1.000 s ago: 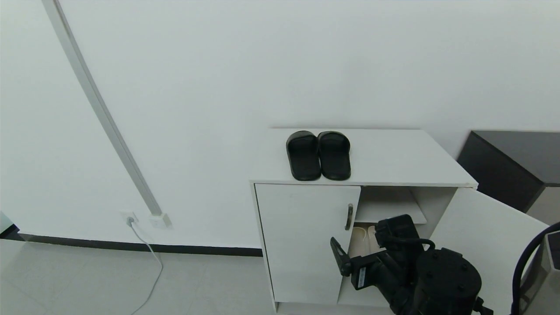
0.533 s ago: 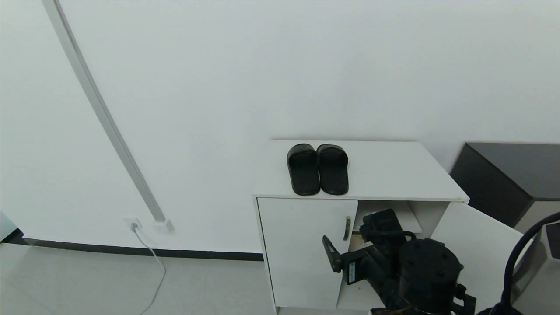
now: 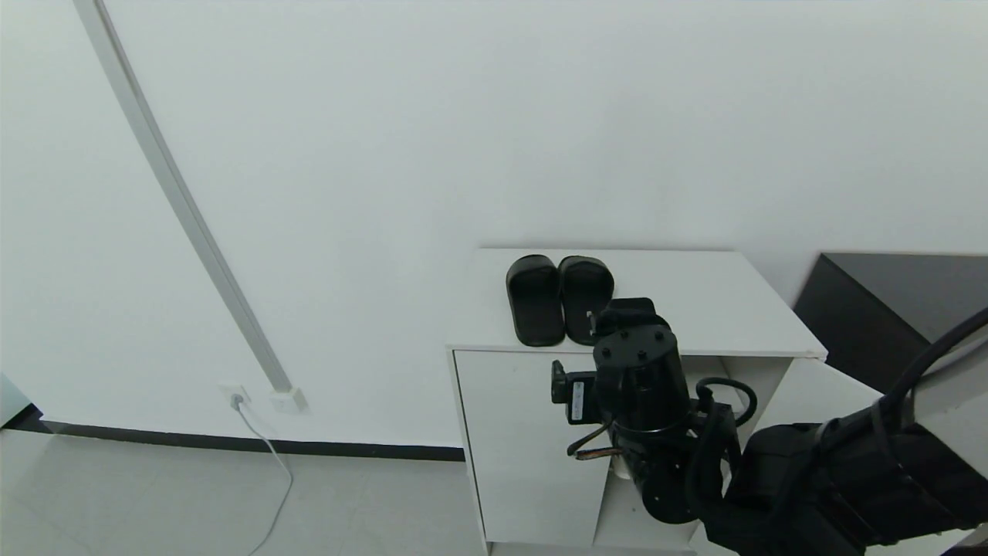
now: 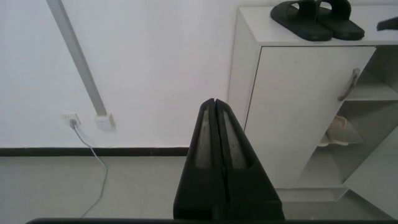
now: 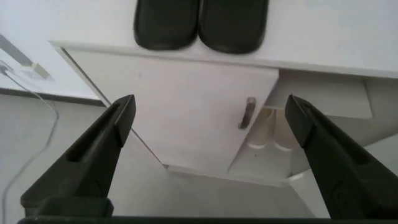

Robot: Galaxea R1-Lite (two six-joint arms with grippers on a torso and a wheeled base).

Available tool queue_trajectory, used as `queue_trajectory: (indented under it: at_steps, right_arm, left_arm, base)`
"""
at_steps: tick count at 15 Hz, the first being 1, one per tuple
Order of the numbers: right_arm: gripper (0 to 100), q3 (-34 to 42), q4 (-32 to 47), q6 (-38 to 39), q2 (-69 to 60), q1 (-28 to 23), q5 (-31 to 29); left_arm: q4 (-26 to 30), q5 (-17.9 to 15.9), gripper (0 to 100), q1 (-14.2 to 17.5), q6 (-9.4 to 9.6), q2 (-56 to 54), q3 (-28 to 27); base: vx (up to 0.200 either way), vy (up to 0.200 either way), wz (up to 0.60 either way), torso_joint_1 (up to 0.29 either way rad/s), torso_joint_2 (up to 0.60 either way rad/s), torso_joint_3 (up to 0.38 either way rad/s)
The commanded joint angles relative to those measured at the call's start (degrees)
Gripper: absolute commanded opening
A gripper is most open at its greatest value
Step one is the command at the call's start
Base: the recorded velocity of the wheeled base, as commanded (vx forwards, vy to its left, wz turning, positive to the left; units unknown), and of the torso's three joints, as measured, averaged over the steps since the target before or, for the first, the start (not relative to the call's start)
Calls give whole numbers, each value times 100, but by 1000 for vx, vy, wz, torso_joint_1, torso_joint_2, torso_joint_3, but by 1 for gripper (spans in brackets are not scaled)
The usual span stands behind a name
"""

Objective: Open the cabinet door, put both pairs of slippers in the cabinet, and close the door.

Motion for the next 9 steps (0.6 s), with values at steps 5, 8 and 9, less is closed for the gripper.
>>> queue_trajectory:
  at_steps: [5,8,9]
  right_arm:
    - [100,-331,-4,61,338,-103,-14]
    - [100,-437,-75,34,470,-129,-14]
    - [100,-525,-83,43,549,-138,-14]
  left_arm:
    - [-1,-8,0,0,0,7,0]
    - [8,-8,0,-9,0,7,0]
    - [-1,-8,0,-9,0,7,0]
  base:
    - [200,0,0,1,2,0]
    - [200,0,0,2,-1,2]
    - [200,0,0,22,2,2]
